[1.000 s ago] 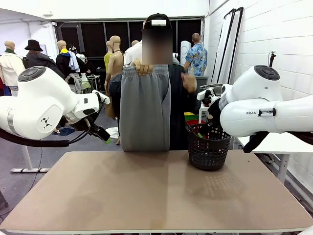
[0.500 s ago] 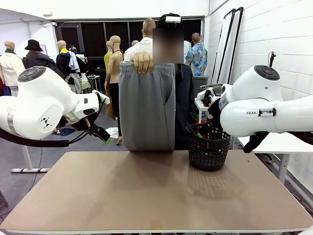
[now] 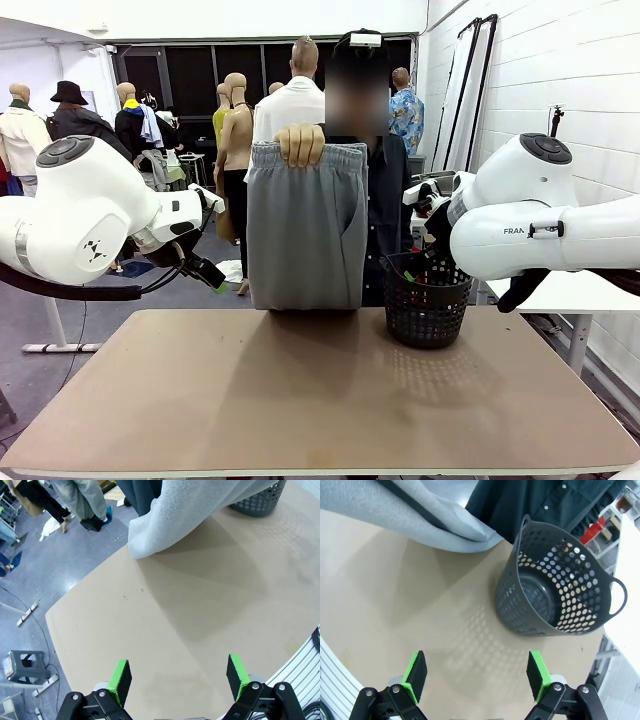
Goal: Fold the training pants.
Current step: Grab both ends of the Training pants handed by a person.
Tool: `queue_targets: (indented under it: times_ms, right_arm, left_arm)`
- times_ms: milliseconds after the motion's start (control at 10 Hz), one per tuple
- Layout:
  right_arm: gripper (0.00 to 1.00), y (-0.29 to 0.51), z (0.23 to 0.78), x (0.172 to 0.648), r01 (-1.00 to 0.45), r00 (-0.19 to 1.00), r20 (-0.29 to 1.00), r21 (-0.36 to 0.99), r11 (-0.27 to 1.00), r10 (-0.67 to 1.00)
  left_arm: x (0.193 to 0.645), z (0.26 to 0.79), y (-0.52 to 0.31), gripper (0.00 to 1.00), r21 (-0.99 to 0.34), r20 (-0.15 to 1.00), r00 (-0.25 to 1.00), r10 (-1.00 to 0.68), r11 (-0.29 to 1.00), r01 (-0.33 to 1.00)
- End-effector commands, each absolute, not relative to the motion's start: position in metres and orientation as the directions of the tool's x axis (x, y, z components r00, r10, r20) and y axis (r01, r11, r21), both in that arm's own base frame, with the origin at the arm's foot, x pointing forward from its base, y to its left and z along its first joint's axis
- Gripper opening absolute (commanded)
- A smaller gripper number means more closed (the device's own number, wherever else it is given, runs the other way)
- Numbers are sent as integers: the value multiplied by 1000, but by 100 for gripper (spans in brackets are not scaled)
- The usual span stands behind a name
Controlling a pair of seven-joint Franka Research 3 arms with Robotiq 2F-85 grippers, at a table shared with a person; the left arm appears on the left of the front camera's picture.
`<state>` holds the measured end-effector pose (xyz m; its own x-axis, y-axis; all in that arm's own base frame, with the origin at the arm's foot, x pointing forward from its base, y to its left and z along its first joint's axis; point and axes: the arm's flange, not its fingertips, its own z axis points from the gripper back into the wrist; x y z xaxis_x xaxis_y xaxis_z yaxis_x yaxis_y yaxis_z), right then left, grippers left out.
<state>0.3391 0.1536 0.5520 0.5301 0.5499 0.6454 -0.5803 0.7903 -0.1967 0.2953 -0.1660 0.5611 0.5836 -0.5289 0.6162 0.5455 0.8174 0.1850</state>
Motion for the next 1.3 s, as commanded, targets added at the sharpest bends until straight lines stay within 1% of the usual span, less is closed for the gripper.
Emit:
queue_targets:
  times_ms: [0,700,1000,1200]
  right_arm:
    - [100,153,552,339,-581,530,645,-197,790,550]
    - [100,154,552,339,-580,530,645,-197,790,550]
    - [100,151,552,351,-647,454,623,-260,717,636]
    - [100,147,554,357,-728,342,594,-323,605,728]
  left_arm:
    - [295,560,-166,100,188,612,581,-537,812,552]
    - [295,561,-166,100,185,616,584,-529,817,545]
    - [304,567,-163,100,251,556,551,-622,758,602]
    - [309,572,-160,100,305,500,482,-719,668,679]
